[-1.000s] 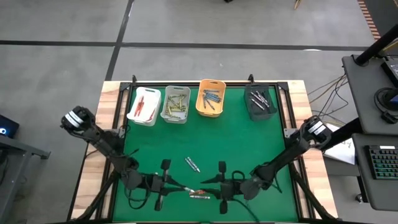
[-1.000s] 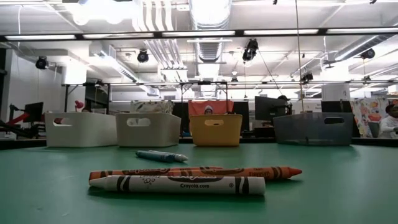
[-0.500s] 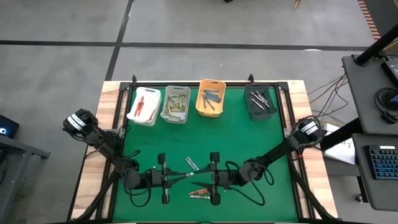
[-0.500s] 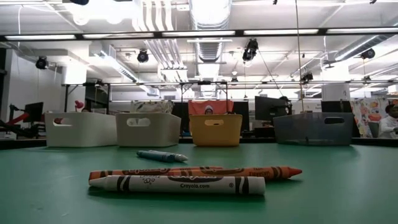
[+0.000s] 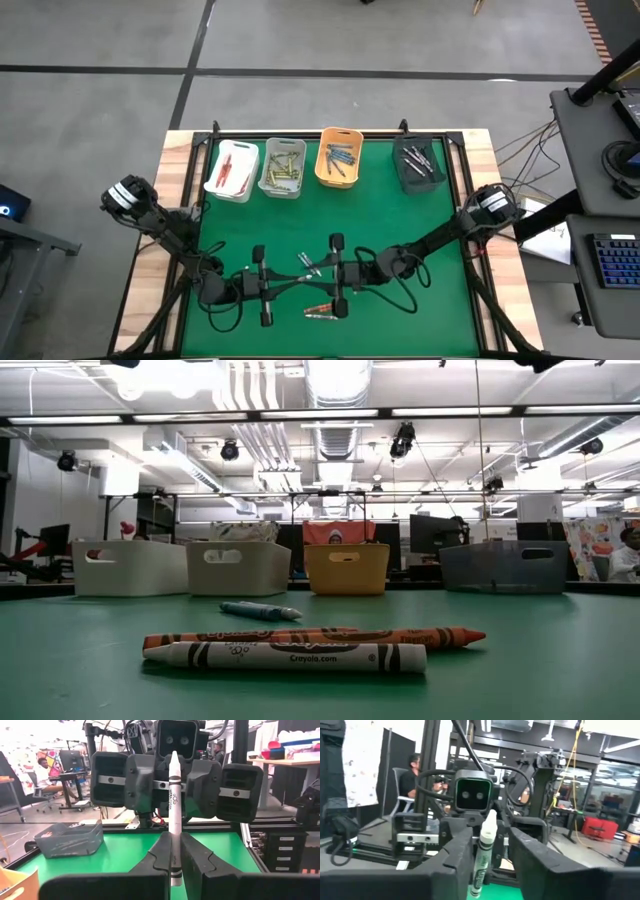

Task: Sort crayons
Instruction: Put the white crayon into the black bin

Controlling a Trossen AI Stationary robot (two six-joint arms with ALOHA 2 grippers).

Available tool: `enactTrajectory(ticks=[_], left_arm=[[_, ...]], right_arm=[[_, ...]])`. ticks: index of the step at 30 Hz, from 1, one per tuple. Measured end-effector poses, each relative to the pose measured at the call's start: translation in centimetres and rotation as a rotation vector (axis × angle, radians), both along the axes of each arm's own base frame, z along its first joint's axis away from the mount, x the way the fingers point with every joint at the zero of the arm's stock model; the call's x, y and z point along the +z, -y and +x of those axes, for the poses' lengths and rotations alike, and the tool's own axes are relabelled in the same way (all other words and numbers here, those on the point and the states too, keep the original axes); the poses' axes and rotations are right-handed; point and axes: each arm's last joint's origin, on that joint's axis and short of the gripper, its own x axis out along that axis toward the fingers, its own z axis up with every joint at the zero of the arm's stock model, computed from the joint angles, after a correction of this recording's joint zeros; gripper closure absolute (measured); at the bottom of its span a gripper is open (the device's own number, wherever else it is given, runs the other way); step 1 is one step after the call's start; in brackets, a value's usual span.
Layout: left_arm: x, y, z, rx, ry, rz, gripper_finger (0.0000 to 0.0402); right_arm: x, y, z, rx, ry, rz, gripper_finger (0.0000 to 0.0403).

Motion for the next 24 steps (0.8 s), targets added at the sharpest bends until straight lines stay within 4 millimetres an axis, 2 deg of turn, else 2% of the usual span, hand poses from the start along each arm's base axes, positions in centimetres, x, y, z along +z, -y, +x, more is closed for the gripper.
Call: enactTrajectory(ticks=[4, 8, 14, 17, 19, 21, 24], left_arm=[[0.0, -0.1, 0.0, 0.011, 0.001, 0.002, 0.04], [0.0, -0.2, 0.0, 0.071, -0.003, -0.006, 0.0374], [0.1, -0.3, 0.0, 0.078, 0.005, -0.029, 0.0293], [0.1, -0.3, 0.0, 0.079, 0.008, -0.049, 0.0251], [0.1, -0.2, -0.1, 0.072, 0.015, -0.084, 0.0228], [0.0, -0.1, -0.1, 0.061, 0.025, -0.154, 0.0211], [-0.3, 0.0, -0.1, 0.055, 0.031, -0.235, 0.0199]], right_arm=[[0.0, 0.0, 0.0, 0.019, 0.004, -0.018, 0.0324], [-0.1, 0.1, 0.1, 0.013, -0.01, -0.045, 0.0382], [0.0, 0.1, -0.2, 0.016, -0.108, -0.095, 0.0387], [1.1, 0.8, -0.8, -0.02, -0.182, -0.16, 0.0388], [2.4, 2.0, -1.5, -0.13, -0.304, -0.246, 0.0388], [3.9, 4.2, -2.2, -0.288, -0.497, -0.338, 0.0388], [6.3, 9.5, -4.2, -0.516, -0.799, -0.314, 0.0389]])
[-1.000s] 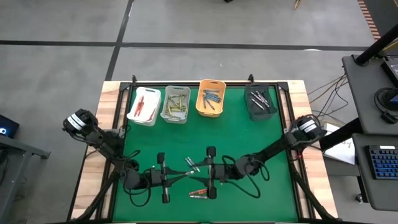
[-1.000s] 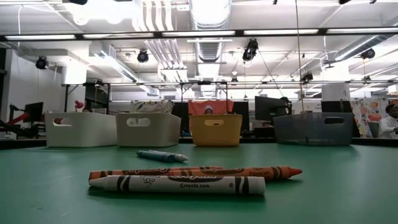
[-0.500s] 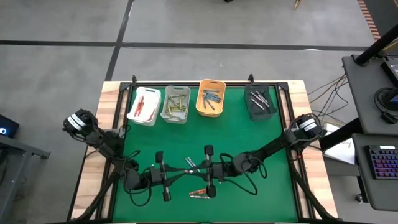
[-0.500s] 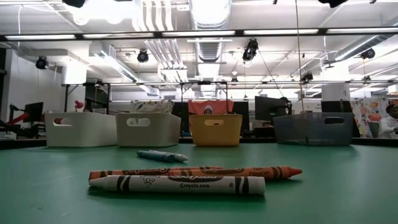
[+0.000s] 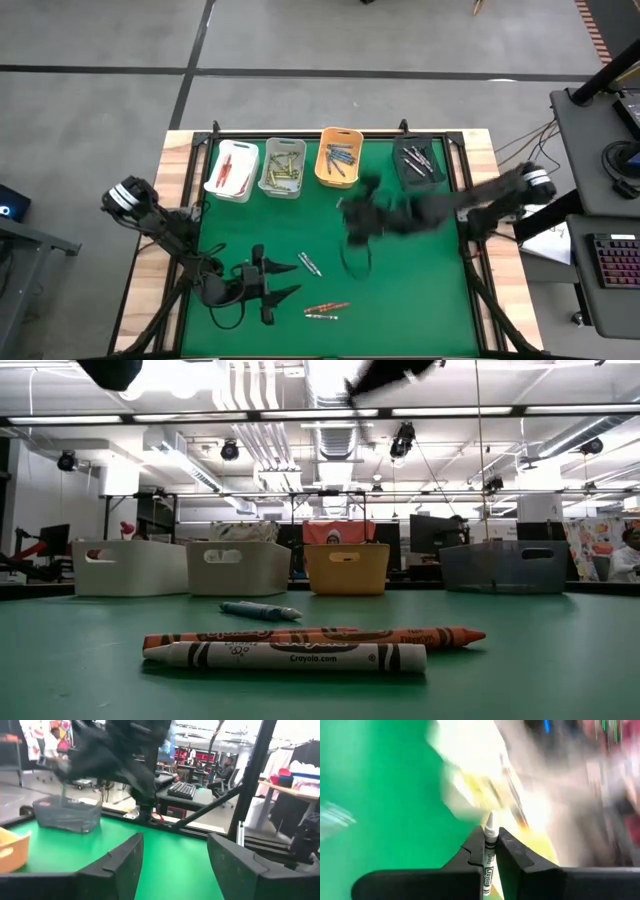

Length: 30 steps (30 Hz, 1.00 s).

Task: Sort crayons
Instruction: Put the white crayon into the black bin

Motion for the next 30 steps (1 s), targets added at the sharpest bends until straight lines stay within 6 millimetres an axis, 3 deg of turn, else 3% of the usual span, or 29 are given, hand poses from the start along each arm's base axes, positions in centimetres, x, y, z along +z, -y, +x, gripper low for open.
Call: enactTrajectory(ticks=[4, 8, 13, 17, 23, 30], left_arm=[[-0.5, 0.1, 0.2, 0.0, 0.0, -0.033, 0.0196], [-0.6, 0.1, 0.2, 0.0, 0.005, -0.064, 0.0196], [-0.6, 0.1, 0.2, -0.001, 0.01, -0.084, 0.0196], [-0.6, 0.1, 0.2, -0.001, 0.01, -0.084, 0.0196], [-0.6, 0.1, 0.2, 0.001, 0.009, -0.083, 0.0196], [-0.6, 0.1, 0.2, 0.0, 0.011, -0.091, 0.0196]], right_arm=[[1.9, 9.0, -3.7, -0.363, -0.184, 0.137, 0.0389], [2.1, 17.5, -8.2, -0.712, -0.213, 0.29, 0.0389], [0.6, 25.1, -13.3, -0.912, -0.173, 0.551, 0.0389], [-1.1, 28.1, -15.3, -0.967, -0.169, 0.628, 0.039], [-3.3, 29.7, -15.2, -0.998, -0.241, 0.644, 0.0383], [-5.7, 30.7, -14.4, -0.997, -0.336, 0.67, 0.0301]])
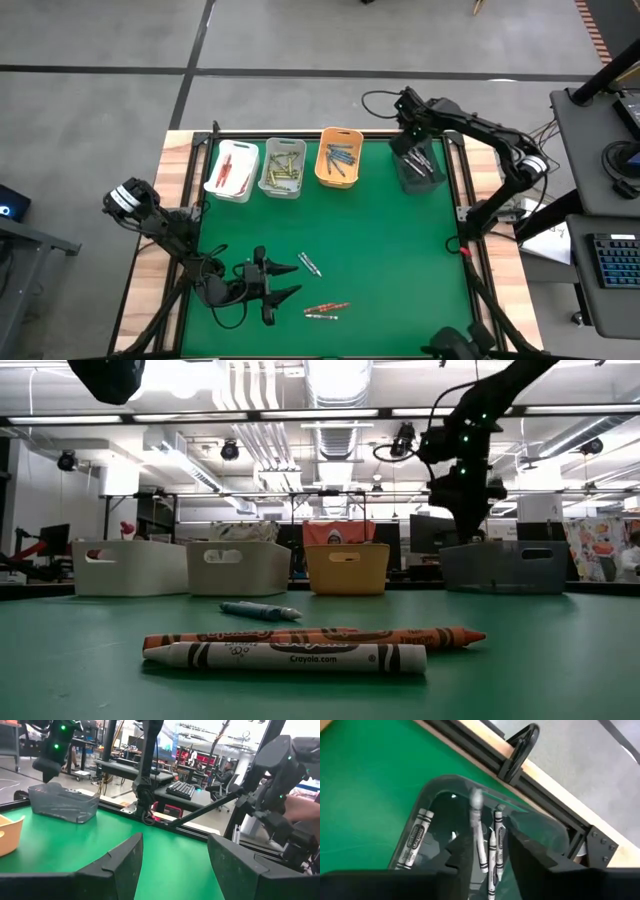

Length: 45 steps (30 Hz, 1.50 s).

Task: Sort crayons
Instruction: Put the white crayon into the black bin, then put the blue crayon into the yellow bin

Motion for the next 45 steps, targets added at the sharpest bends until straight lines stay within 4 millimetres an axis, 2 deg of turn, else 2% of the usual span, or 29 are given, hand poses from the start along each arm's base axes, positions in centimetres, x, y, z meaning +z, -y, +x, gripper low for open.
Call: enactTrajectory(ticks=[5, 11, 14, 17, 22, 28, 32, 39, 45], left_arm=[[0.0, 0.0, 0.0, 0.0, 0.0, -0.002, 0.0196], [0.0, -0.3, 0.3, 0.013, 0.0, -0.001, 0.0196], [-0.1, -0.6, 0.5, 0.025, -0.007, 0.006, 0.0196], [-0.3, -0.9, 0.8, 0.039, -0.026, 0.023, 0.0196], [-0.9, -1.2, 1.0, 0.047, -0.077, 0.072, 0.0196], [-1.5, -1.6, 1.2, 0.042, -0.123, 0.08, 0.0196], [-1.7, -2.3, 1.9, -0.062, -0.18, 0.102, 0.0196], [-3.2, -4.1, 2.8, -0.202, -0.359, 0.161, 0.0196], [-5.1, -5.2, 2.5, -0.303, -0.587, 0.234, 0.0196]], right_arm=[[-0.2, -0.1, 0.1, 0.011, -0.001, 0.011, 0.0265], [2.3, -2.5, -0.1, 0.036, 0.029, -0.01, 0.0268], [4.0, -5.0, 0.2, 0.071, 0.08, -0.028, 0.0273], [5.5, -8.3, 0.9, 0.161, 0.195, -0.025, 0.0277], [6.3, -14.6, 2.0, 0.374, 0.367, -0.055, 0.028], [4.5, -21.9, 2.4, 0.537, 0.575, 0.015, 0.028], [2.7, -26.2, 2.5, 0.575, 0.632, 0.099, 0.028], [-0.6, -32.3, 3.3, 0.575, 0.602, 0.251, 0.028], [-4.5, -36.4, 3.9, 0.475, 0.461, 0.369, 0.028]])
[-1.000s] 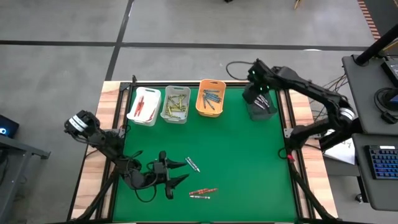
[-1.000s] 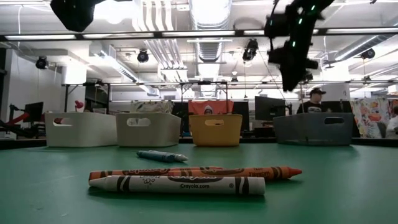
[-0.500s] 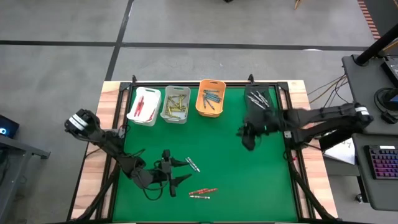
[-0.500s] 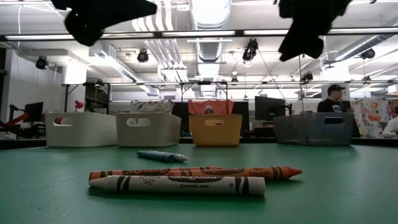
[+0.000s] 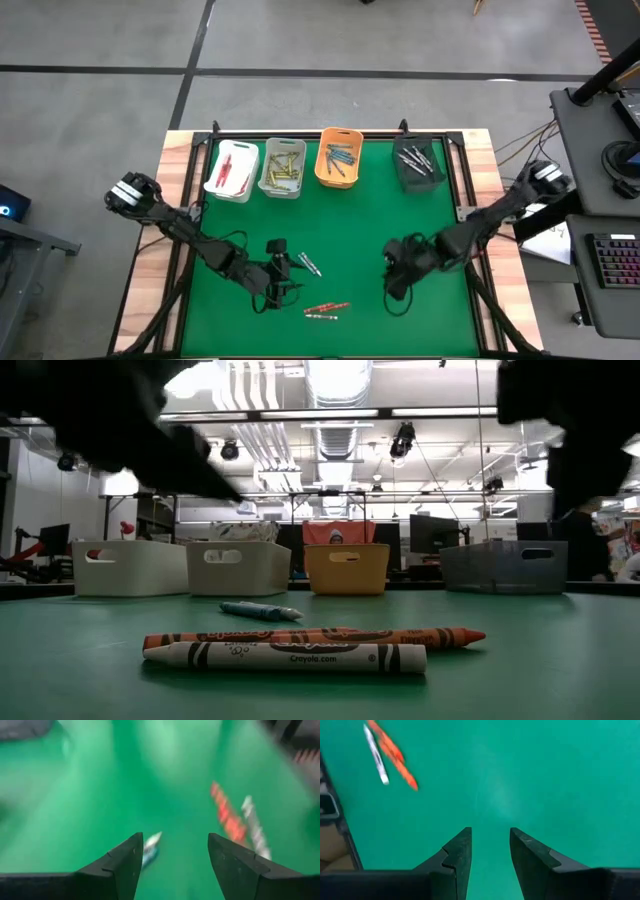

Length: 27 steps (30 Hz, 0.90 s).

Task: Sort crayons
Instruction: Put the blue crayon into the yellow bin

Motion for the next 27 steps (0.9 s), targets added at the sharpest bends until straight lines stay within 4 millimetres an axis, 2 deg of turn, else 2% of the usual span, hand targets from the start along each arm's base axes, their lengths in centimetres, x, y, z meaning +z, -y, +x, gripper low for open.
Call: enactTrajectory(ticks=[4, 9, 17, 27], left_arm=[[-1.1, -0.5, -0.7, -0.028, -0.124, 0.109, 0.0196], [-1.3, -0.7, -0.7, -0.118, -0.166, 0.183, 0.0196], [-1.5, -2.0, -0.2, -0.205, -0.203, 0.296, 0.0196], [-1.7, -4.4, 0.9, -0.303, -0.239, 0.305, 0.0196]], right_arm=[[-2.0, -2.6, 0.5, -0.036, -0.109, 0.056, 0.028], [-3.0, -5.8, 2.0, -0.046, -0.15, 0.07, 0.028], [-1.7, -10.6, 6.0, 0.018, -0.091, 0.097, 0.028], [0.8, -14.5, 10.3, 0.131, 0.038, 0.101, 0.028]])
